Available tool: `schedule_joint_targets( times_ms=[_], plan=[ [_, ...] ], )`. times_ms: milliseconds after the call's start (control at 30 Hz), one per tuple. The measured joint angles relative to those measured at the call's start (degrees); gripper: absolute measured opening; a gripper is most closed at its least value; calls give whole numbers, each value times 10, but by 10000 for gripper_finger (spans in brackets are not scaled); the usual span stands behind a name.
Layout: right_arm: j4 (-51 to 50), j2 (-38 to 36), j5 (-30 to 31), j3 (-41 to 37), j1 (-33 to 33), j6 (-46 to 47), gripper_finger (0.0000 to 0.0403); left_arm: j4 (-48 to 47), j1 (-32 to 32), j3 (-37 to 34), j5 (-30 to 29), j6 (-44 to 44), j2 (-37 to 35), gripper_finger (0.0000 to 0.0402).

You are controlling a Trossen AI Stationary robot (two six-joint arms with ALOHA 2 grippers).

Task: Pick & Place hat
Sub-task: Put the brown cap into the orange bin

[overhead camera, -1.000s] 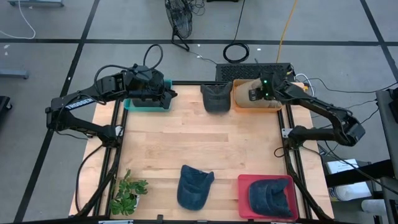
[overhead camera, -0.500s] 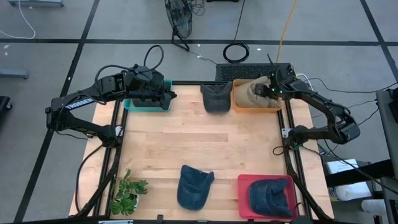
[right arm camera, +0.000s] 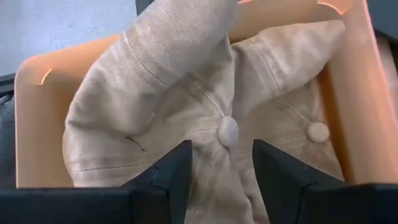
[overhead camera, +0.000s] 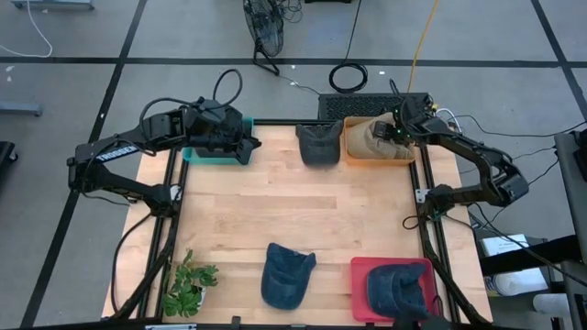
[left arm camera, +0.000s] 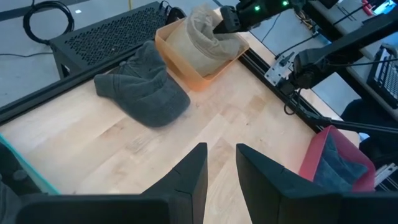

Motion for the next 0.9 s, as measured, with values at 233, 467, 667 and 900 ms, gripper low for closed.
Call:
schedule_joint_targets(
  times_ms=[233, 467, 667, 900],
  plan=[
    [-18, 4, -17, 0, 0, -12, 106, -1, -16, 0, 0, 4, 0, 93],
    [-30, -16, -62, 0, 0, -39, 10, -10, -17, 0, 0, 14, 0, 93],
    [-45, -90, -65, 0, -2, -38, 16, -28, -17, 0, 0, 16, 0, 93],
    [-69, -118, -49, 0, 12, -25, 2, -26, -17, 0, 0, 33, 0, 93]
  ],
)
